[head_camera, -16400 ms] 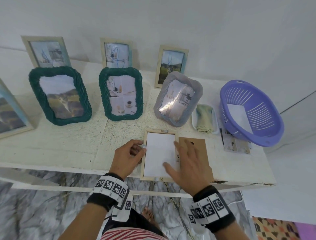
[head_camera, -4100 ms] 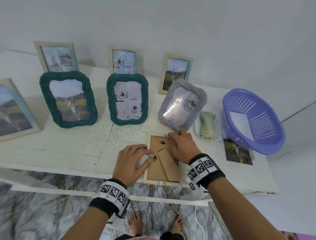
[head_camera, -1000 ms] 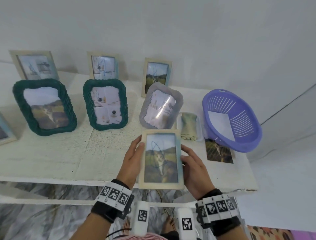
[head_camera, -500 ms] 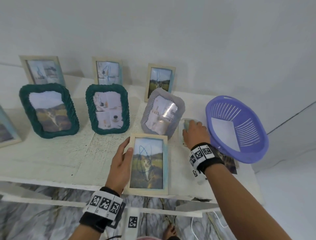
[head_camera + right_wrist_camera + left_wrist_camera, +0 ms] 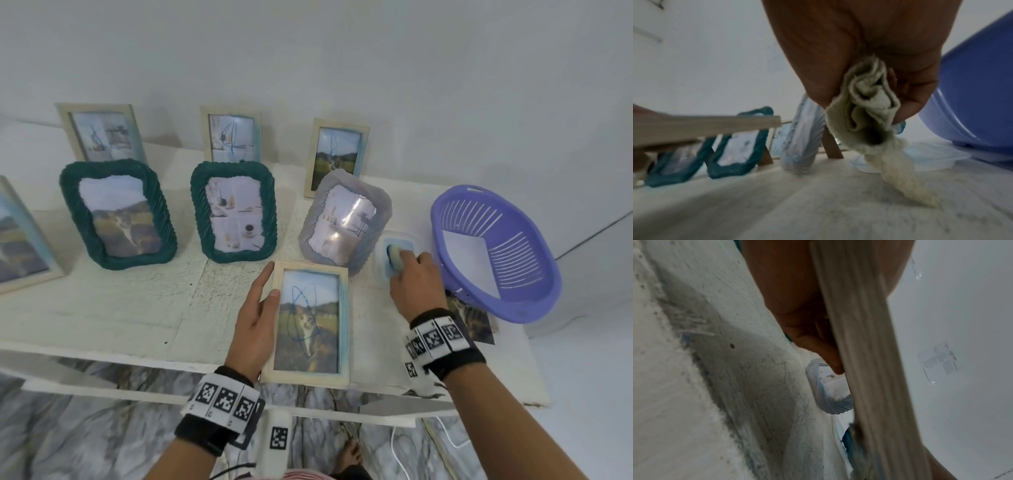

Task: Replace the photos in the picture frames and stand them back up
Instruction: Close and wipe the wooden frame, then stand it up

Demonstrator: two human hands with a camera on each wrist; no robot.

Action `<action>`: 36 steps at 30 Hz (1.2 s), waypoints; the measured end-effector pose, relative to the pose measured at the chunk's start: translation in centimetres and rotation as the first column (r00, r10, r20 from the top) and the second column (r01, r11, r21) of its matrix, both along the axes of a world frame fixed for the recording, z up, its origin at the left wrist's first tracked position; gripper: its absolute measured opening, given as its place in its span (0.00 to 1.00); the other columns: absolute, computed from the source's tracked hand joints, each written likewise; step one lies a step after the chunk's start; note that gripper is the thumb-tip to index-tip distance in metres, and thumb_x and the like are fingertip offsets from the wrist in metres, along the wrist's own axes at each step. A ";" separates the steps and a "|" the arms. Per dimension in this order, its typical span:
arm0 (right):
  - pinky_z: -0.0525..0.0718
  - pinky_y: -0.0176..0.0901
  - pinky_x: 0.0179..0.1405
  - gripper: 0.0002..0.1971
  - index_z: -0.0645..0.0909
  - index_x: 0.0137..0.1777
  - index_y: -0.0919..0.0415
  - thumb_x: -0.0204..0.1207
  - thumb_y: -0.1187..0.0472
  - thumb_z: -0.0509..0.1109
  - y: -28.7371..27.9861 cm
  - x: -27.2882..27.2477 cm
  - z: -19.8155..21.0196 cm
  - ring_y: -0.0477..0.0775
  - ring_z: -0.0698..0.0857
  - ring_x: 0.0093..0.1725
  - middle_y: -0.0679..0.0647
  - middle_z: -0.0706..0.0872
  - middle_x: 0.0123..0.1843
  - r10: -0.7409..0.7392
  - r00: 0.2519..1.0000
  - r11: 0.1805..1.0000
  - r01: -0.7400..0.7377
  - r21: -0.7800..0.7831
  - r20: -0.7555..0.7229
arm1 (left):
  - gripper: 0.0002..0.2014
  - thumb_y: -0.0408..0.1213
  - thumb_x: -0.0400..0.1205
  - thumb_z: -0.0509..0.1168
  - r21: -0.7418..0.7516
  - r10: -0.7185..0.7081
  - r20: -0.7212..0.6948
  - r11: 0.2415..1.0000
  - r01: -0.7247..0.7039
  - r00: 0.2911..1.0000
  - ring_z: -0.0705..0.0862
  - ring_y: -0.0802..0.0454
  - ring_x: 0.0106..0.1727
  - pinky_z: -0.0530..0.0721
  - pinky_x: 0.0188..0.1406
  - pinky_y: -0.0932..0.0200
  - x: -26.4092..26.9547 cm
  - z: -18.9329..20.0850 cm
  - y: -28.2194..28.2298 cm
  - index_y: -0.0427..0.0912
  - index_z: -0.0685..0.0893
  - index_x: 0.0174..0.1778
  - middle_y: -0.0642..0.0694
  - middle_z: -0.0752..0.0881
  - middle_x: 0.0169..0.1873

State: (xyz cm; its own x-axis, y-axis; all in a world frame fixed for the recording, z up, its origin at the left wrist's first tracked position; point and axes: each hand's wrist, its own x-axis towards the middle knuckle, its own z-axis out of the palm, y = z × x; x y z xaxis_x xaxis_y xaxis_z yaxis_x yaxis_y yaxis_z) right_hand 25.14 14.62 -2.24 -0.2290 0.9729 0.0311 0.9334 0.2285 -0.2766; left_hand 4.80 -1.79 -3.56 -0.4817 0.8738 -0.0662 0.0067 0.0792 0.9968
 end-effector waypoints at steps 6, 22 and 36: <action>0.77 0.44 0.42 0.21 0.79 0.66 0.59 0.73 0.67 0.70 -8.4 0.0 1.9 0.55 0.75 0.42 0.54 0.73 0.46 0.007 0.960 0.980 0.048 0.191 -0.279 | 0.21 0.36 0.90 0.53 0.028 -0.032 -0.054 0.999 0.034 0.998 0.74 0.83 0.37 0.69 0.48 0.86 -0.5 -0.2 -0.1 0.57 0.68 0.79 0.66 0.69 0.39; 0.76 0.47 0.39 0.13 0.82 0.64 0.51 0.81 0.59 0.66 -13.8 -7.9 0.7 0.61 0.75 0.47 0.61 0.75 0.56 0.105 0.955 0.966 -0.031 0.258 -0.278 | 0.23 0.49 0.88 0.55 0.110 -0.043 -0.093 0.992 0.053 0.995 0.73 0.53 0.39 0.75 0.44 0.58 -1.9 -0.9 -1.1 0.64 0.66 0.80 0.49 0.75 0.41; 0.88 0.50 0.40 0.23 0.81 0.63 0.57 0.69 0.75 0.72 -14.9 -7.8 1.8 0.62 0.81 0.47 0.62 0.77 0.56 0.482 0.863 0.867 -0.447 0.219 -0.147 | 0.22 0.34 0.89 0.56 0.117 -0.074 -0.133 0.989 0.090 0.988 0.78 0.71 0.33 0.73 0.40 0.79 -2.5 0.5 -2.0 0.51 0.69 0.80 0.56 0.66 0.54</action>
State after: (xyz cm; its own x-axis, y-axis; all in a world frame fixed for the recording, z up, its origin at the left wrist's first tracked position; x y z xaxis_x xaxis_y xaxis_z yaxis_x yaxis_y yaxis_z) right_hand 17.30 -0.27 -0.45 -0.6254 0.7294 0.2772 0.6392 0.6827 -0.3542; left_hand 2.31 -3.80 -3.09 -0.4056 0.9084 0.1013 0.1361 -0.0496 0.9895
